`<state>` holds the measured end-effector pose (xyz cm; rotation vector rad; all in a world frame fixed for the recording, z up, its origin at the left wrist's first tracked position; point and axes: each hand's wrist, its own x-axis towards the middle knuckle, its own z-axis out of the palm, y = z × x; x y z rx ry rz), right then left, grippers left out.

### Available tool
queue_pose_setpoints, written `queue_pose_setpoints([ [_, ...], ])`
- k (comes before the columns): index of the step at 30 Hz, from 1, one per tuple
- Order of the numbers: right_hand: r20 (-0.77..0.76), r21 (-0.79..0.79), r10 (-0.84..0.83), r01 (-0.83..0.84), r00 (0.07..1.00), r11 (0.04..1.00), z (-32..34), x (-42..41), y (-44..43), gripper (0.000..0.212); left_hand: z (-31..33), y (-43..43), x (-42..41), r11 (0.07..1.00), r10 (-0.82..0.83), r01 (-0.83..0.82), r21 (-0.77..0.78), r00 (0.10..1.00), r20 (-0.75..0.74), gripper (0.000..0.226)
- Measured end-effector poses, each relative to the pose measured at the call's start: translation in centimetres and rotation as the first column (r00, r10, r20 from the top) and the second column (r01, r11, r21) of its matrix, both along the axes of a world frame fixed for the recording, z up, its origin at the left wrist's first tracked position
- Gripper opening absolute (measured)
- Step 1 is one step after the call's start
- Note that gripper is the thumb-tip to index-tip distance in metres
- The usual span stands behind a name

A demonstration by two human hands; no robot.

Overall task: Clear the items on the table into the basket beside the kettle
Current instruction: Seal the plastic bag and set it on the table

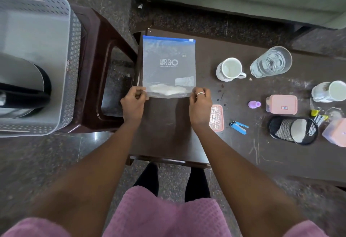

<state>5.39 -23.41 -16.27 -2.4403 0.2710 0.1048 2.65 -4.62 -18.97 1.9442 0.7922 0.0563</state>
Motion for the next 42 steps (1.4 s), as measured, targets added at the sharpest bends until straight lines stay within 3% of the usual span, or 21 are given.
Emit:
queue_pose_setpoints([
  [6,0.045,-0.026,-0.071,0.072,0.996,0.997,0.8,1.0,-0.1,0.017,0.7,-1.7,0.6,0.999,0.026,-0.027,-0.027,1.000,-0.016,0.026],
  [9,-0.060,0.042,-0.123,0.125,0.991,0.991,0.6,1.3,-0.2,0.017,0.7,-2.8,1.0,0.972,0.100,-0.098,-0.213,0.995,-0.002,0.038],
  [14,-0.334,0.318,-0.219,0.328,0.917,0.889,-0.3,1.5,-1.7,0.030,0.4,-2.7,1.0,0.755,0.218,-0.290,-0.588,0.957,-0.191,0.042],
  [17,-0.488,0.417,-0.231,0.458,0.842,0.785,-0.5,2.3,-2.1,0.012,0.7,-2.1,0.6,0.688,0.218,-0.315,-0.654,0.949,-0.227,0.031],
  [19,-0.525,0.452,-0.213,0.482,0.824,0.750,-0.5,3.0,-2.0,0.016,0.9,-1.9,0.6,0.691,0.228,-0.325,-0.646,0.946,-0.232,0.016],
  [21,-0.555,0.415,-0.179,0.457,0.812,0.786,-0.5,4.1,-1.9,0.028,0.7,-1.5,0.9,0.754,0.196,-0.300,-0.584,0.952,-0.236,0.015],
  [23,-0.599,0.363,-0.131,0.414,0.790,0.835,-0.2,5.2,-1.8,0.040,0.4,-1.0,1.5,0.805,0.148,-0.254,-0.536,0.961,-0.234,0.046],
  [25,-0.615,0.357,-0.080,0.368,0.784,0.859,-0.2,6.4,-1.8,0.037,0.4,-0.5,2.4,0.839,0.100,-0.225,-0.496,0.959,-0.267,0.072],
  [27,-0.605,0.404,-0.053,0.364,0.794,0.839,-0.3,7.5,-1.6,0.030,0.4,0.0,3.4,0.872,0.011,-0.171,-0.459,0.944,-0.330,0.079],
  [29,-0.585,0.456,-0.066,0.395,0.808,0.798,-0.4,8.4,-1.3,0.026,0.7,0.5,4.2,0.864,-0.079,-0.125,-0.488,0.923,-0.377,0.064],
  [32,-0.512,0.478,-0.073,0.354,0.856,0.804,-0.5,9.2,-0.9,0.034,1.4,1.1,5.6,0.759,-0.066,-0.185,-0.624,0.932,-0.357,0.012],
  [34,-0.464,0.492,-0.029,0.285,0.885,0.823,-0.5,9.6,-0.9,0.035,1.6,1.6,6.6,0.722,0.015,-0.247,-0.646,0.939,-0.343,0.019],
  [36,-0.463,0.528,0.031,0.248,0.886,0.813,-0.6,9.9,-0.9,0.031,1.6,2.2,7.7,0.755,0.062,-0.251,-0.606,0.947,-0.315,0.024],
  [39,-0.476,0.601,0.122,0.221,0.871,0.768,-0.4,10.4,-0.7,0.028,1.8,2.7,8.6,0.852,-0.030,-0.136,-0.505,0.951,-0.306,0.034],
  [42,-0.462,0.654,0.168,0.207,0.871,0.728,-0.1,10.8,-0.5,0.032,2.1,3.3,9.0,0.862,-0.056,-0.110,-0.494,0.950,-0.308,0.041],
])
